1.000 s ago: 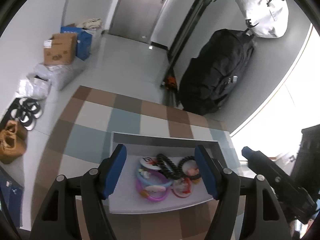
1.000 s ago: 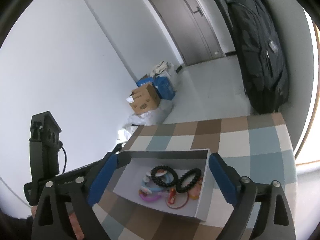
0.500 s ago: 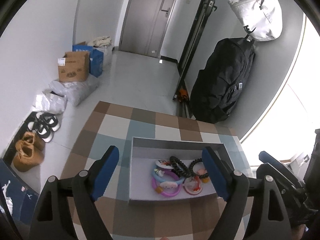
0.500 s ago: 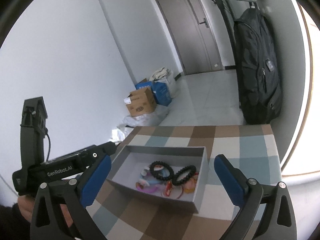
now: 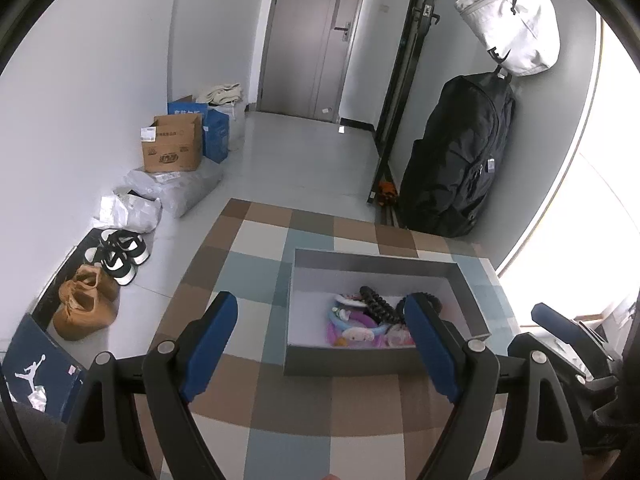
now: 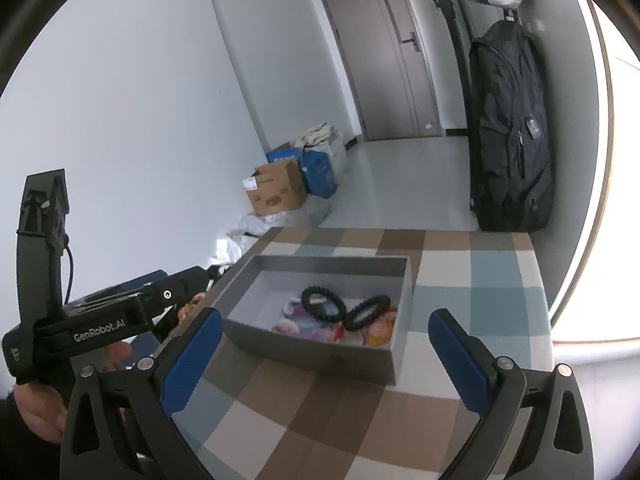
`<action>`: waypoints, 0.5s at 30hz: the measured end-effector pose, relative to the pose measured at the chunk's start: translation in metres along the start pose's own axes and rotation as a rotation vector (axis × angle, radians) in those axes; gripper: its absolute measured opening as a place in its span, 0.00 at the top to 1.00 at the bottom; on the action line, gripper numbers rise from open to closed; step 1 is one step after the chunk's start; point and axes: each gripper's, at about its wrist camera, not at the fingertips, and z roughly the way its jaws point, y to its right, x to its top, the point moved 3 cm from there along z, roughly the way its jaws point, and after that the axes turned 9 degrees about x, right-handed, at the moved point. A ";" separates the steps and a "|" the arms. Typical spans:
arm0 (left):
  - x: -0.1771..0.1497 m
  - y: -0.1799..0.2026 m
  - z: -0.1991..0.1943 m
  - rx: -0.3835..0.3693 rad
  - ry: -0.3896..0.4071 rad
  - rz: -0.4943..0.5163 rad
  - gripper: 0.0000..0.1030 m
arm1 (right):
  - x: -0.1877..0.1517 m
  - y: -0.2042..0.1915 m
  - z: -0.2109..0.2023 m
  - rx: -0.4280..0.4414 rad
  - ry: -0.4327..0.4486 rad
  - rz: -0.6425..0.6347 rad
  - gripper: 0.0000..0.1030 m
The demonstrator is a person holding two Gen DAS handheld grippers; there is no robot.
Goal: Organize jewelry
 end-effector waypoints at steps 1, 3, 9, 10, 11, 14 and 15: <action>-0.001 0.000 0.000 -0.006 -0.003 -0.004 0.20 | -0.001 -0.001 -0.001 -0.005 -0.001 -0.006 0.00; -0.004 0.001 -0.001 0.001 -0.007 0.003 0.20 | -0.003 -0.002 -0.004 -0.006 -0.004 -0.010 0.00; -0.006 0.005 -0.007 0.013 0.014 0.018 0.20 | -0.006 -0.004 -0.008 -0.012 -0.007 -0.008 0.00; -0.007 0.005 -0.008 0.013 0.015 0.019 0.20 | -0.006 -0.004 -0.008 -0.013 -0.008 -0.008 0.00; -0.007 0.005 -0.007 0.016 0.015 0.019 0.20 | -0.006 -0.004 -0.008 -0.013 -0.008 -0.006 0.00; -0.007 0.005 -0.008 0.022 0.016 0.022 0.20 | -0.006 -0.001 -0.008 -0.014 -0.008 0.002 0.00; -0.008 0.005 -0.008 0.022 0.015 0.021 0.20 | -0.006 -0.001 -0.007 -0.014 -0.009 0.003 0.00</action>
